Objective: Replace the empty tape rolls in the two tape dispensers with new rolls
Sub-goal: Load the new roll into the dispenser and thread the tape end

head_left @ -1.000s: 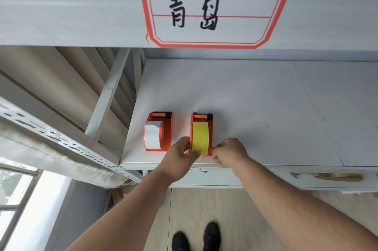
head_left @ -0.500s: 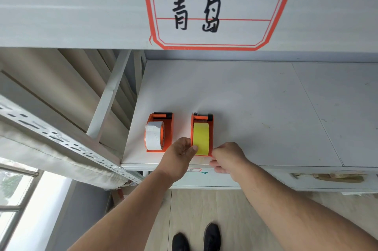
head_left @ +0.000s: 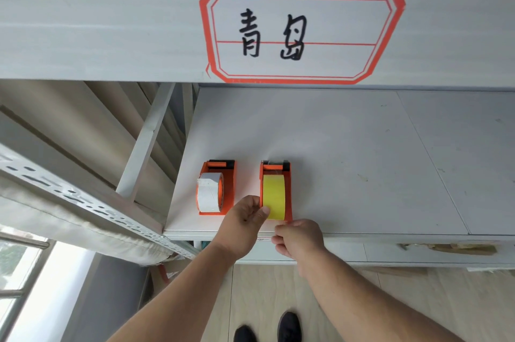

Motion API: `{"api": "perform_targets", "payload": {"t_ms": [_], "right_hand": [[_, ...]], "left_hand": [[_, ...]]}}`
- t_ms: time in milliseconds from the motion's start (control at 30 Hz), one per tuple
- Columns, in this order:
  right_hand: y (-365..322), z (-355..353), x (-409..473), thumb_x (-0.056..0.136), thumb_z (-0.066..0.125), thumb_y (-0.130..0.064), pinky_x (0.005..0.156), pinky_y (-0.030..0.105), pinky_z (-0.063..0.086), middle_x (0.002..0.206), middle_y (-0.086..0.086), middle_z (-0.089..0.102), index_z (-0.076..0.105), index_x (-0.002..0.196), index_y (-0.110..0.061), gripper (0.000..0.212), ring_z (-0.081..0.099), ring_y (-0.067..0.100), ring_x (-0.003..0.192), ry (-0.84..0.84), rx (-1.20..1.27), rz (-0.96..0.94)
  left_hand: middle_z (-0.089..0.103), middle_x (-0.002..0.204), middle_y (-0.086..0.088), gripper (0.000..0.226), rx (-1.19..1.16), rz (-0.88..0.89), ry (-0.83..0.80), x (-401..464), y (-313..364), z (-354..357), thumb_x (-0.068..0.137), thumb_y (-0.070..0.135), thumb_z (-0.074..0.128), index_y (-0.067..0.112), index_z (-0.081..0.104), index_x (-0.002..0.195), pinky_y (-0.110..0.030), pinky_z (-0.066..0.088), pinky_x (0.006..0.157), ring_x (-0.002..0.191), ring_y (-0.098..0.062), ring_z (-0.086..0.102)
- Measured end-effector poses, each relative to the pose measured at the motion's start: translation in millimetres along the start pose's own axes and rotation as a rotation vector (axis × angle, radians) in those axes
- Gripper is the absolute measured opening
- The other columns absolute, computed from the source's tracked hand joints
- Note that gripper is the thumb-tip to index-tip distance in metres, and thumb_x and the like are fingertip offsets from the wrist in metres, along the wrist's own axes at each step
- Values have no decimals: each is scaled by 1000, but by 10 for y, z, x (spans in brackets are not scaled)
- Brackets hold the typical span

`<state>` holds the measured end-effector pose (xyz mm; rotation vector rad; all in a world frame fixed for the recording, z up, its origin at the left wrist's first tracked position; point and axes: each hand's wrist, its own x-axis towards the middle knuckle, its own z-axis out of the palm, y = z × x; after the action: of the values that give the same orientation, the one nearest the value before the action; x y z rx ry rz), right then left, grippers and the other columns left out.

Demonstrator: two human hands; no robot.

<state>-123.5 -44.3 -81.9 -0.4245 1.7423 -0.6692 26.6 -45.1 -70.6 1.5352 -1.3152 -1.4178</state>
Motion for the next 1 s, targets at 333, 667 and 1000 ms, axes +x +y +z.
{"api": "perform_targets", "payload": {"t_ms": [333, 667, 1000], "right_hand": [[-73, 94, -117, 92, 45, 16, 63, 33, 65, 84, 14, 82, 70, 111, 4, 34, 80, 25, 86, -241, 519, 239], [-89, -34, -216, 99, 45, 6, 74, 39, 63, 114, 16, 78, 62, 117, 2, 25, 79, 26, 91, -154, 402, 192], [-247, -390, -235, 97, 47, 0, 80, 40, 62, 102, 13, 79, 61, 104, -3, 16, 79, 24, 91, -65, 216, 124]], "left_hand": [[80, 102, -11, 11, -10, 15, -24, 38, -11, -14, 106, 17, 61, 10, 68, 109, -35, 60, 91, 97, -29, 75], [78, 97, 18, 10, 130, 4, -47, 6, -22, -48, 106, 23, 60, 28, 69, 103, -9, 53, 86, 96, 5, 71], [73, 123, 17, 24, 153, -17, -43, -7, 67, -87, 105, 24, 62, 27, 68, 128, 4, 46, 83, 115, 13, 61]]}}
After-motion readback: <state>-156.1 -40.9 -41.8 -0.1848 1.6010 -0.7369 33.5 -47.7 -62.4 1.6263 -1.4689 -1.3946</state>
